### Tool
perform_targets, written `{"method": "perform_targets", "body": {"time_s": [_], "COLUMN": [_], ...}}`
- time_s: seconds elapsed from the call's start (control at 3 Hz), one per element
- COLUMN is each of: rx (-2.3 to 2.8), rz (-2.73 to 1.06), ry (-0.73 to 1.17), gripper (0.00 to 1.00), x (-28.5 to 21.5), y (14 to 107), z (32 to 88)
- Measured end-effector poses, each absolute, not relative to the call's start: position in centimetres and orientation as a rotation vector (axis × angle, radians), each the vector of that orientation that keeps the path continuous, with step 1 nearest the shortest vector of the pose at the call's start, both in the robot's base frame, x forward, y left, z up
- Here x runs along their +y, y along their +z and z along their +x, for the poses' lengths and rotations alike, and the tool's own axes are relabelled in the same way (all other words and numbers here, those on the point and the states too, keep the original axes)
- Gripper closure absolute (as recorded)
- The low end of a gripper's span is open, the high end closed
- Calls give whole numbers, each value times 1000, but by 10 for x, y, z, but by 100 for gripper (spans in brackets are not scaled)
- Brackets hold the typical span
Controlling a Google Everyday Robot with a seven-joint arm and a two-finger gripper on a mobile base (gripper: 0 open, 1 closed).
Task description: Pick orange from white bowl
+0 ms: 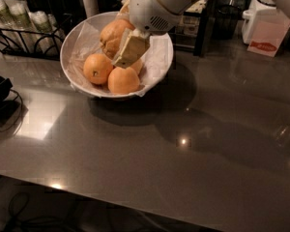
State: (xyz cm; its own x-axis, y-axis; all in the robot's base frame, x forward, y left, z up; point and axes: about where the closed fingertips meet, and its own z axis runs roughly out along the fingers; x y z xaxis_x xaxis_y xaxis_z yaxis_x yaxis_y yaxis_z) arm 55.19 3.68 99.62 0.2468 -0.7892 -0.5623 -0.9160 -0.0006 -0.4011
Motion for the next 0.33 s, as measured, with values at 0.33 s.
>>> {"method": "perform_targets", "body": {"time_s": [0.33], "rx": [1565], "rz": [-1808], "ry": [226], "gripper": [100], "x": [37], "y": [996], "z": [552]}}
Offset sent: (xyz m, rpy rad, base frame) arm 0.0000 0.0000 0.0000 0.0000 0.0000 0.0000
